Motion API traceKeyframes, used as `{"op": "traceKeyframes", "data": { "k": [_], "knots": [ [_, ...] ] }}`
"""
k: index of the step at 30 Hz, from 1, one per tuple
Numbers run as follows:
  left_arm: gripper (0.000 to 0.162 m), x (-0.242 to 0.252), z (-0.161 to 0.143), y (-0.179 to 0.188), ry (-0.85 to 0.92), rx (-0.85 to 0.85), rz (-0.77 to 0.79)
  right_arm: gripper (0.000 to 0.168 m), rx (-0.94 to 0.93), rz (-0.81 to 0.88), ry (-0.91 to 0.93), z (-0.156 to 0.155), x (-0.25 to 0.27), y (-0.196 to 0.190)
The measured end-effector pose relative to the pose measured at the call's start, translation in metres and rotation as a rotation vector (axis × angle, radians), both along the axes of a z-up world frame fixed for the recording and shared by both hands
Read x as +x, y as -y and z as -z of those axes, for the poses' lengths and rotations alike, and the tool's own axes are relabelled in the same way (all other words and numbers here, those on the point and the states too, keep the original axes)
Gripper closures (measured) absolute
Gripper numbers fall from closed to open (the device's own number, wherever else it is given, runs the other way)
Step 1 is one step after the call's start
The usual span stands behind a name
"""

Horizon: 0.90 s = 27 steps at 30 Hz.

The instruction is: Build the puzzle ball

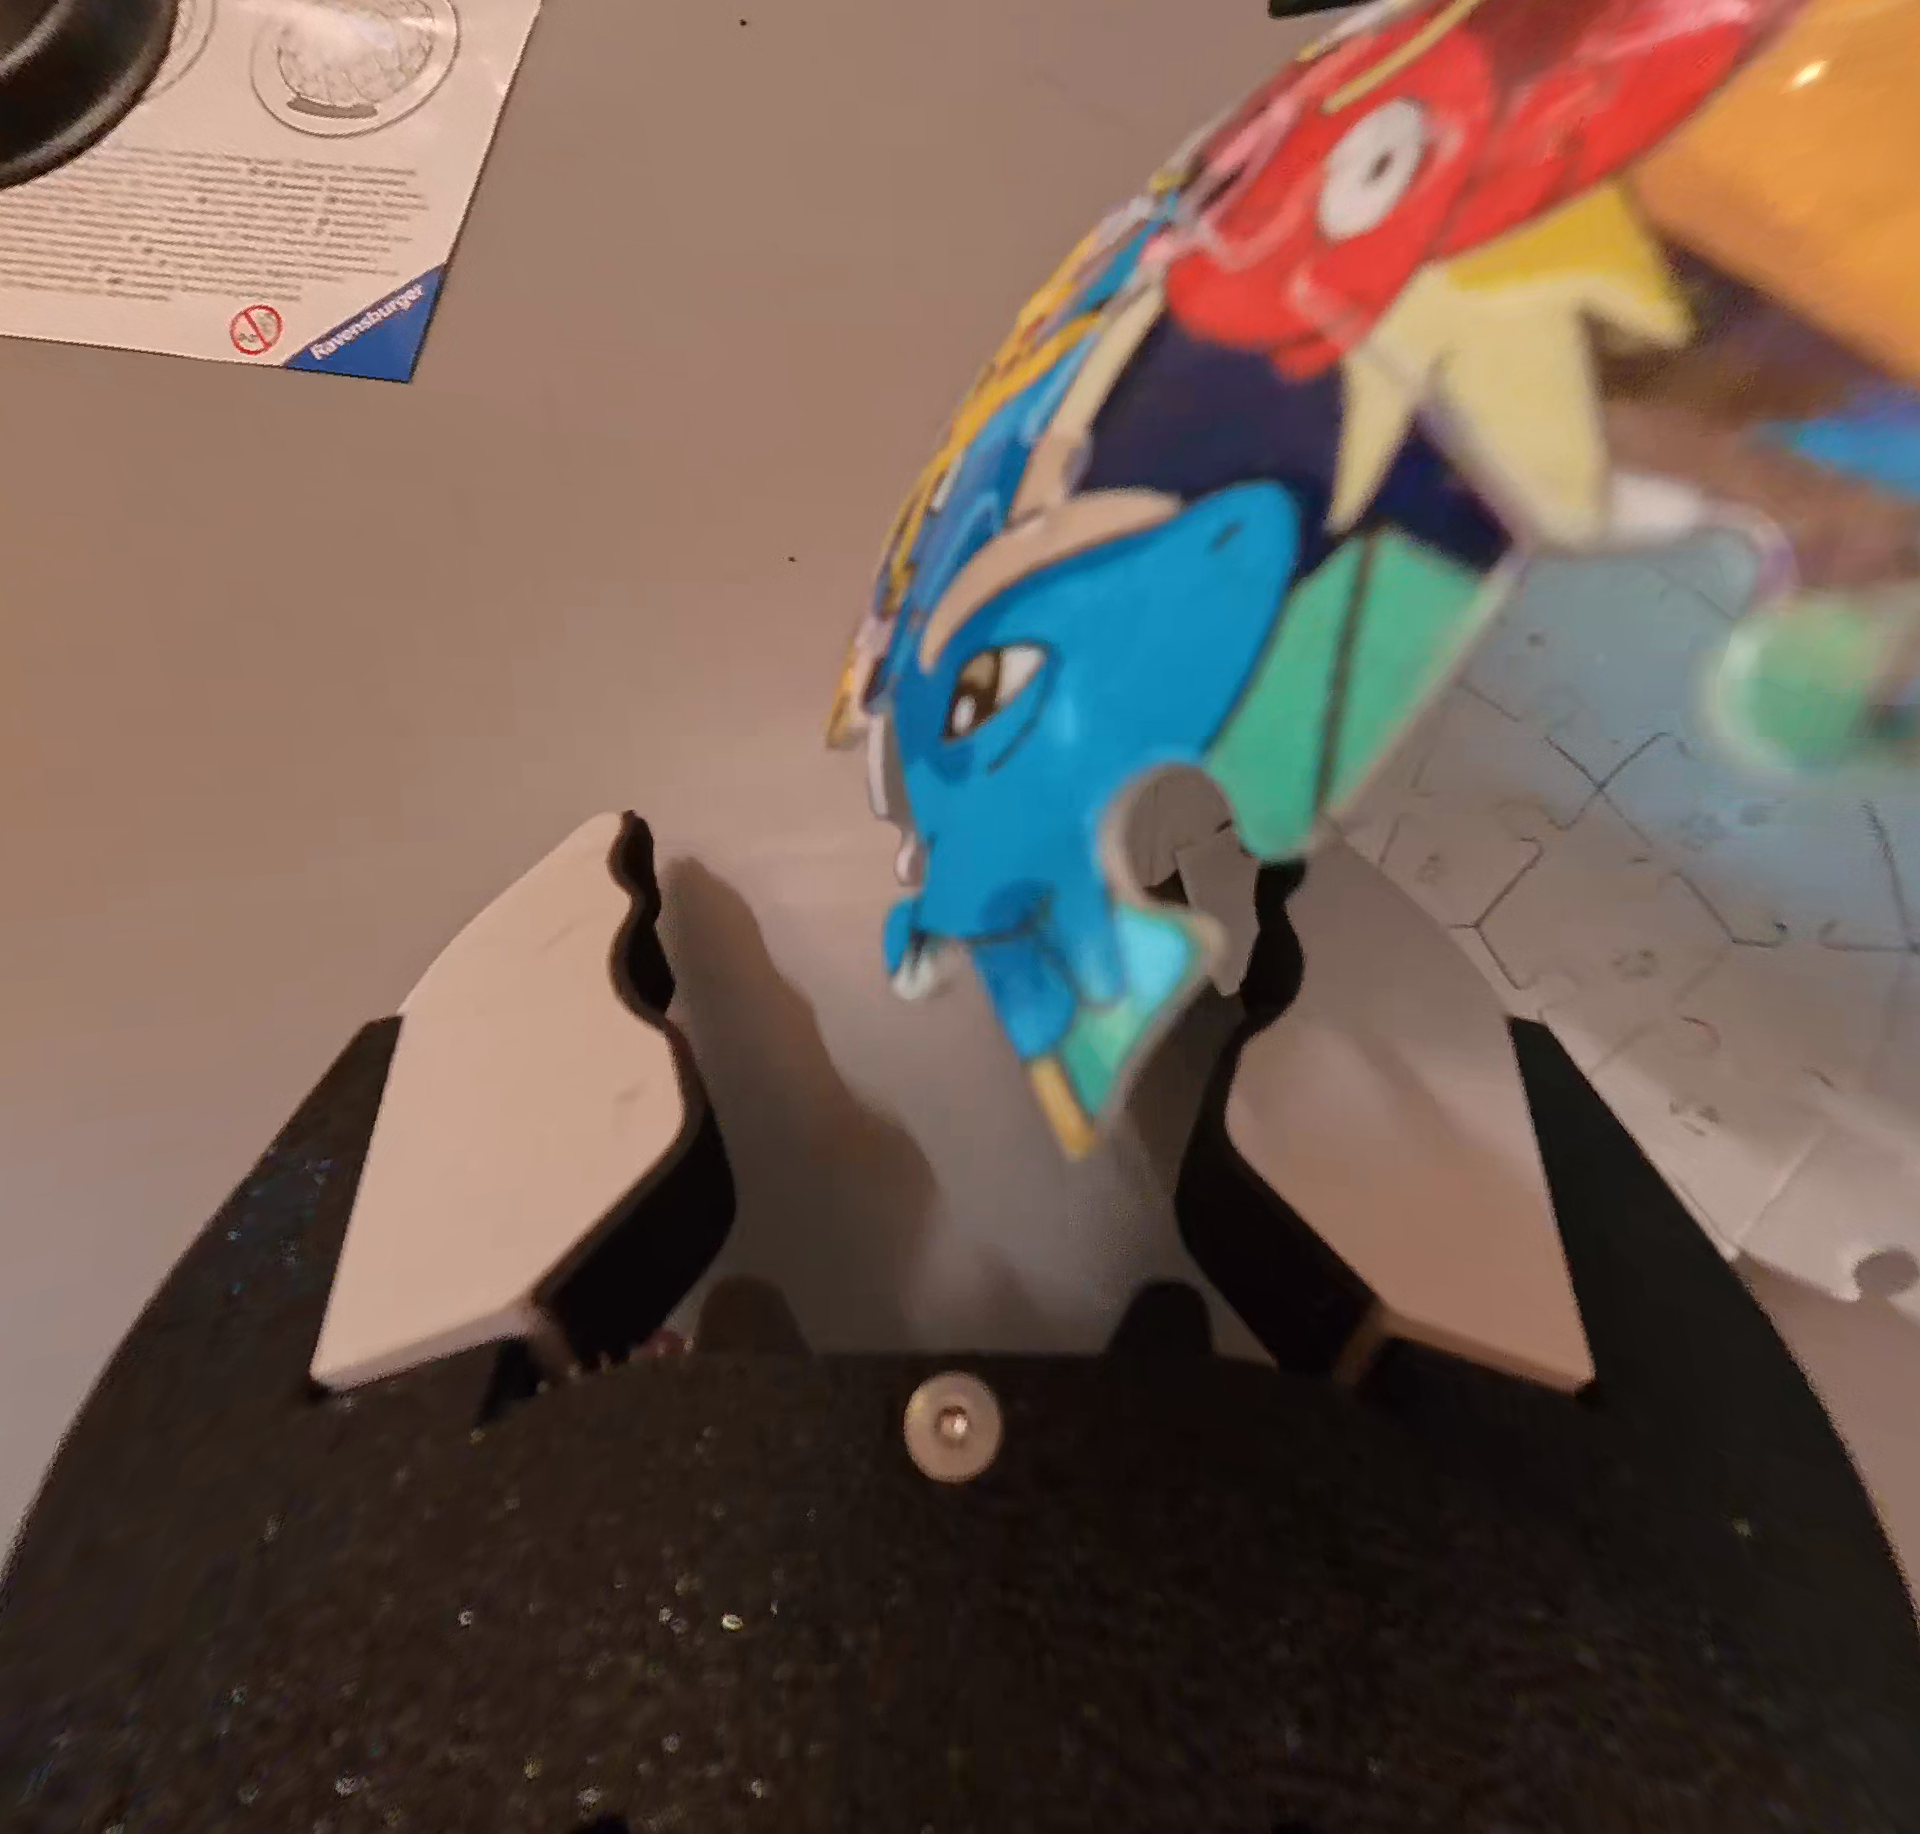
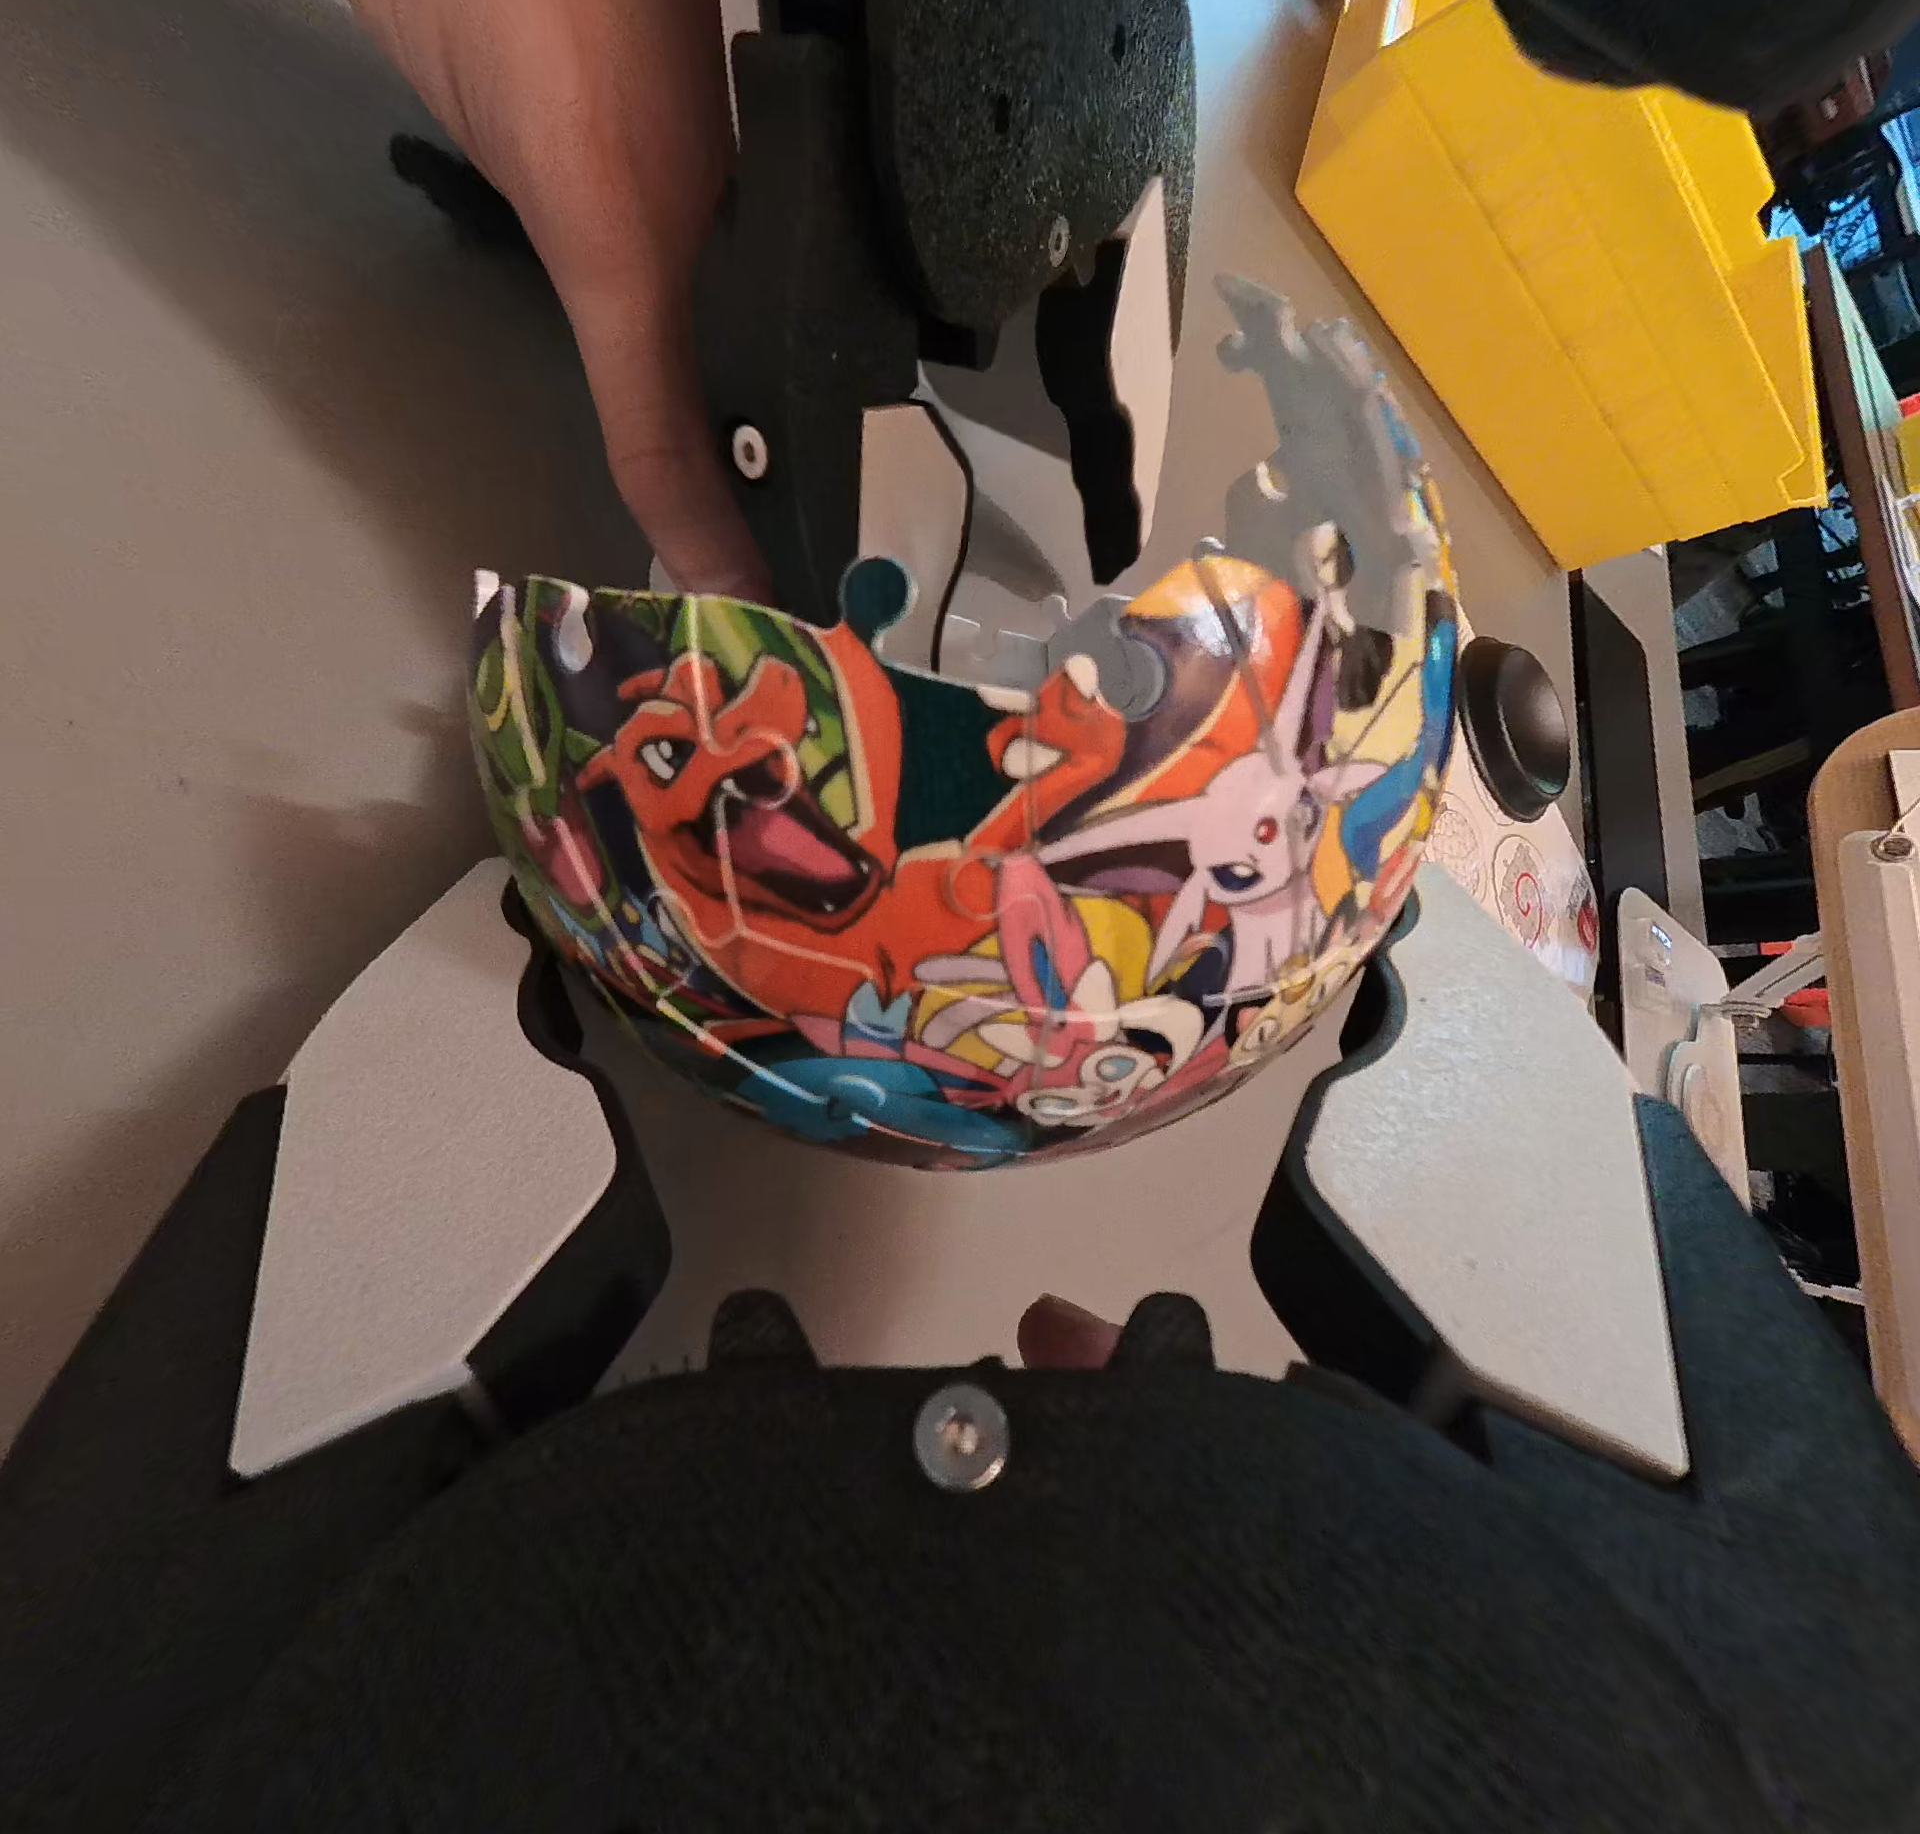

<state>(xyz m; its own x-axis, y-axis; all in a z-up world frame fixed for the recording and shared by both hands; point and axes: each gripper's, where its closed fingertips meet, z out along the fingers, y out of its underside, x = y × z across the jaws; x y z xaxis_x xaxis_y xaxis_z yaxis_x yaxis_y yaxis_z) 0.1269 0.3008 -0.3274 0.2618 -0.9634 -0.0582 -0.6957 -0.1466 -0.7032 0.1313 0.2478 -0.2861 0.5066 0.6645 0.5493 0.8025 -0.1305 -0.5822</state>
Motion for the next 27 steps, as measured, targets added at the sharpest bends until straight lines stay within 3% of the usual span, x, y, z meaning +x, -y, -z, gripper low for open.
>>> {"op": "traceKeyframes", "data": {
  "k": [8,11,20,27],
  "knots": [
    [0.049,-0.012,0.0,-0.006,-0.004,0.003,-0.162,0.024,0.001,0.011,0.019,0.0,-0.001,0.0],
    [0.056,-0.013,0.001,-0.004,0.013,-0.055,-0.228,0.024,0.01,0.011,0.016,-0.001,-0.003,-0.001],
    [0.06,-0.012,-0.005,0.006,0.071,-0.18,-0.174,0.024,0.008,0.014,0.024,0.0,-0.002,0.0],
    [0.066,-0.028,0.0,0.004,-0.081,-0.016,-0.03,0.024,0.011,0.012,0.022,-0.001,-0.004,-0.001]
  ]
}}
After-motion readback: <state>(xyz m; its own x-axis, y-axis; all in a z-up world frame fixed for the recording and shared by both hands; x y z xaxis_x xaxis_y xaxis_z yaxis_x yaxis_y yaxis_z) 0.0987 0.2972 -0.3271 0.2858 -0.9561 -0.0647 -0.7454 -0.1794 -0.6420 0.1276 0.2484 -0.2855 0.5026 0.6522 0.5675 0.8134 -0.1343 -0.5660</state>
